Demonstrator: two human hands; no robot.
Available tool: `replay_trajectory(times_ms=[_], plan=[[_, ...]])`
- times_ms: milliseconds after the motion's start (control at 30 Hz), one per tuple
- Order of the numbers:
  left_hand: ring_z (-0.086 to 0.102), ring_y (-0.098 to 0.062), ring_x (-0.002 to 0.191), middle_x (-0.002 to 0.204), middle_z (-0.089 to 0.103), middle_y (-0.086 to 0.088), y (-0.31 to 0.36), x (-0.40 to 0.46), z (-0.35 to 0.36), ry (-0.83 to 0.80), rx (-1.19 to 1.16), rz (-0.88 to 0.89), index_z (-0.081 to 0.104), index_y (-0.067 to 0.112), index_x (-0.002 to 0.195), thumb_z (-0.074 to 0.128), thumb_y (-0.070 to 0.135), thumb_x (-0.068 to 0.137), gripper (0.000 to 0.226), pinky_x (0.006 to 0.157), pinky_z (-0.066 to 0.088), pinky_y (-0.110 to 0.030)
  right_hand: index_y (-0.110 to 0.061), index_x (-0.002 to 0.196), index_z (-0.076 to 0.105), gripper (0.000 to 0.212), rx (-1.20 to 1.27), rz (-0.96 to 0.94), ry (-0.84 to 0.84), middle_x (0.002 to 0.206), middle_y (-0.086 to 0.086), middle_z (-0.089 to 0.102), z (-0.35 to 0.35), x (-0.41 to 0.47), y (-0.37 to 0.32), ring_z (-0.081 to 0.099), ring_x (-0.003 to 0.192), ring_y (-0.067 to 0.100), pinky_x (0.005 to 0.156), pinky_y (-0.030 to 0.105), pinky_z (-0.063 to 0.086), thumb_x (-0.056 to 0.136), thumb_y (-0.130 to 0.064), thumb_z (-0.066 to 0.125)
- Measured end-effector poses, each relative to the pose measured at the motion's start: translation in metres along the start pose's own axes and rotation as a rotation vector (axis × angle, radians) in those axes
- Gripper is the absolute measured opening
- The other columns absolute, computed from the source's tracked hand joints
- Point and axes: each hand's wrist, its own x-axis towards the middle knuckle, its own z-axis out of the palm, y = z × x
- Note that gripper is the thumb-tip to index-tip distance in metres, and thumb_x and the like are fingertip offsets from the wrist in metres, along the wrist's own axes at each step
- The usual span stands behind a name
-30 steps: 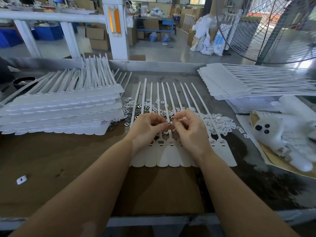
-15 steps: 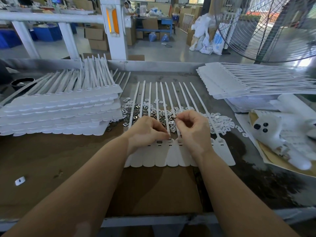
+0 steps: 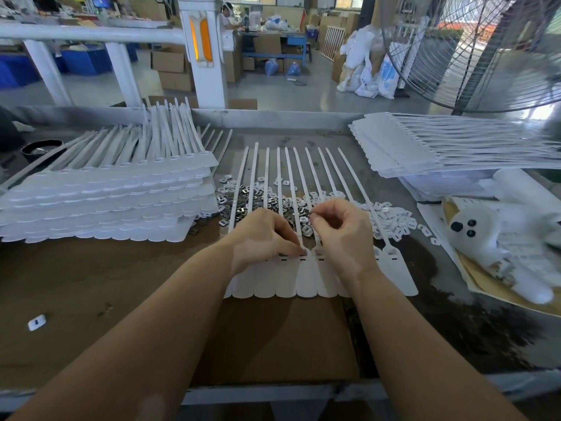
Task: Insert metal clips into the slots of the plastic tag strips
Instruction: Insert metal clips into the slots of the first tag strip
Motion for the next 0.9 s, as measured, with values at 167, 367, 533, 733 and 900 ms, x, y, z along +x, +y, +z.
replay_trajectory(times_ms=[167,367,533,733,900], plan=[[0.051,0.004,0.048,0.051,0.06,0.014,-0.001,0.002,0.0,0.017,0.002,-0.002,0.071,0.019,0.062,0.081,0.017,0.069,0.013,0.043,0.036,-0.008,-0.015,0.08,0.066,0.012,0.005,0.001,-0.004,0.075,-0.005,0.064,0.0,0.0,0.0,0.059,0.072,0.002,0.065,0.01,0.048,0.084,-0.004,0.063],[0.055,-0.004,0.06,0.07,0.065,0.005,-0.006,0.003,0.001,0.207,-0.105,0.043,0.069,0.018,0.083,0.069,0.019,0.083,0.001,0.052,0.044,-0.013,-0.014,0.082,0.067,0.013,-0.01,0.004,-0.106,0.077,0.0,0.066,-0.001,0.0,-0.001,0.064,0.076,0.015,0.068,0.031,0.056,0.084,-0.002,0.063],[0.055,0.006,0.06,0.072,0.064,0.011,-0.002,0.005,0.004,0.276,-0.063,0.111,0.072,0.016,0.088,0.068,0.015,0.084,0.005,0.056,0.04,-0.008,-0.013,0.084,0.068,0.01,-0.027,-0.012,-0.164,0.079,0.007,0.068,0.0,0.0,-0.001,0.065,0.075,0.023,0.068,0.036,0.054,0.084,-0.004,0.063],[0.053,-0.006,0.066,0.07,0.06,0.009,-0.002,0.004,0.008,0.277,0.046,0.069,0.07,0.015,0.088,0.066,0.02,0.086,0.007,0.063,0.044,-0.022,-0.014,0.089,0.067,0.012,-0.091,-0.014,-0.168,0.082,-0.003,0.067,-0.002,0.002,-0.005,0.064,0.081,0.012,0.077,0.028,0.054,0.086,-0.004,0.061],[0.054,-0.004,0.067,0.071,0.061,0.01,-0.002,0.004,0.008,0.266,0.042,0.054,0.07,0.017,0.088,0.065,0.023,0.087,0.008,0.065,0.042,-0.022,-0.012,0.092,0.068,0.016,-0.334,-0.084,-0.127,0.088,-0.003,0.065,-0.015,0.009,-0.004,0.06,0.088,0.014,0.083,0.031,0.05,0.088,-0.002,0.056]])
